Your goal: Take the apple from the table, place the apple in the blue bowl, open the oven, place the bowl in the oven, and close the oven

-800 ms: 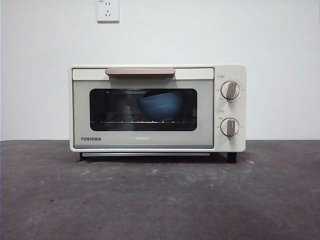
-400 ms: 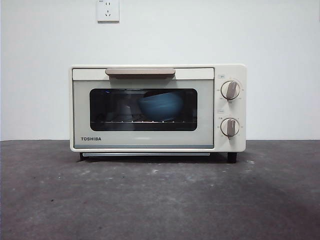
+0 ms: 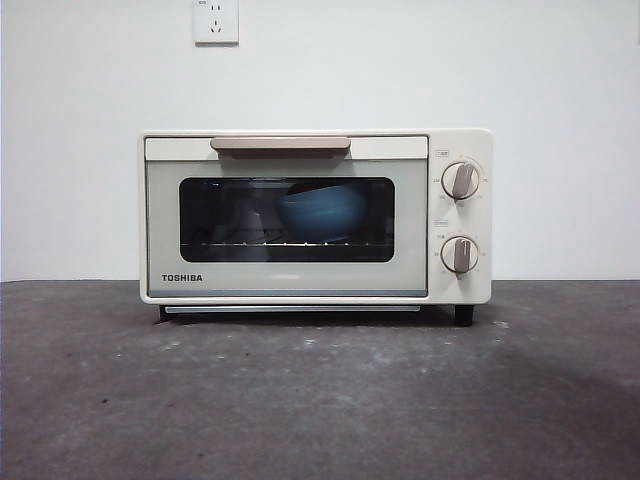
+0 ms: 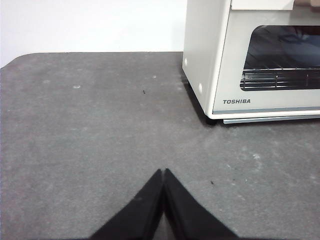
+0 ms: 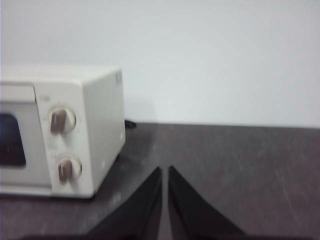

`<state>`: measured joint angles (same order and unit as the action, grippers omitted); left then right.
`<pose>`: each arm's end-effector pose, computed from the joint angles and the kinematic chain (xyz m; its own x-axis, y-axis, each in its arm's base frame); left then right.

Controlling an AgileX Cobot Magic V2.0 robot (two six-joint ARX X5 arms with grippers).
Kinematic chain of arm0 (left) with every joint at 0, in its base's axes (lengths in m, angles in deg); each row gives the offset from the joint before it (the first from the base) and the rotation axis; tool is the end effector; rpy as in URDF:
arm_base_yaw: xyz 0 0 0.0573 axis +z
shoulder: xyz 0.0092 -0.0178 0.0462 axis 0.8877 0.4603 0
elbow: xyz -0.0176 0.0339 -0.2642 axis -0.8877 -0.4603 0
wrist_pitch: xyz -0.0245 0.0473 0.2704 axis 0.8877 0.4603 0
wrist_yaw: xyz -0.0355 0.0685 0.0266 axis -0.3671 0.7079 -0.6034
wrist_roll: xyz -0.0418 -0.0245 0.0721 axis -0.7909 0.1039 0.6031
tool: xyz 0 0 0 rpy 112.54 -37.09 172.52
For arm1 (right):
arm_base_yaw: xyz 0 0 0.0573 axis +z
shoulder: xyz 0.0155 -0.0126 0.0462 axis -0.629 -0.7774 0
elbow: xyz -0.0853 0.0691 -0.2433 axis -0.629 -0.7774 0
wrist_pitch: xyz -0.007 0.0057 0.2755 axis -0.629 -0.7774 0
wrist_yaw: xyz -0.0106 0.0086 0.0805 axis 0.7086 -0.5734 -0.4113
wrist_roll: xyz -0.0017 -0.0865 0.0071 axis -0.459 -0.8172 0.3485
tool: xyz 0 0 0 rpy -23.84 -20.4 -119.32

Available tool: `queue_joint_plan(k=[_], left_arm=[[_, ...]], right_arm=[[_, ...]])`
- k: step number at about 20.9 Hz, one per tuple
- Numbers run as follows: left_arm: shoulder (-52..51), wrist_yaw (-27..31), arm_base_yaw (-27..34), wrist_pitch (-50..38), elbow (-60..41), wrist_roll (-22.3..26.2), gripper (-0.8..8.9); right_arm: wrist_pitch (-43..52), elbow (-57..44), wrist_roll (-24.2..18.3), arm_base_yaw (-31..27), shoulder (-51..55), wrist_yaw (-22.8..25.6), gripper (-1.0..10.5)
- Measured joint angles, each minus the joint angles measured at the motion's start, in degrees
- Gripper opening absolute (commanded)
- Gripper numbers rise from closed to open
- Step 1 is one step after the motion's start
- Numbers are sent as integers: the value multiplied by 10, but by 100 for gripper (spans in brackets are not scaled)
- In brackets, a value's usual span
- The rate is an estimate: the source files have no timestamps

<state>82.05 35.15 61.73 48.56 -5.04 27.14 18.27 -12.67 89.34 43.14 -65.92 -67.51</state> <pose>0.1601 -0.0097 0.1507 0.9824 -0.1144 -0.1478 0.1148 0.9934 -0.0056 0.1620 0.0119 0.1812 0.9930 0.0721 0.0941 -0.0749 0.9968 0.0265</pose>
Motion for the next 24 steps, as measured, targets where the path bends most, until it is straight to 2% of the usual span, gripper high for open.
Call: queue_joint_plan(k=[10, 15, 24], left_arm=[[0, 0, 0, 0, 0, 0, 8], [0, 0, 0, 0, 0, 0, 8], [0, 0, 0, 0, 0, 0, 8]], right_arm=[[-144, 0, 3, 0, -1, -2, 4], [-144, 0, 17, 0, -1, -5, 4], [-143, 0, 20, 0, -1, -2, 4]])
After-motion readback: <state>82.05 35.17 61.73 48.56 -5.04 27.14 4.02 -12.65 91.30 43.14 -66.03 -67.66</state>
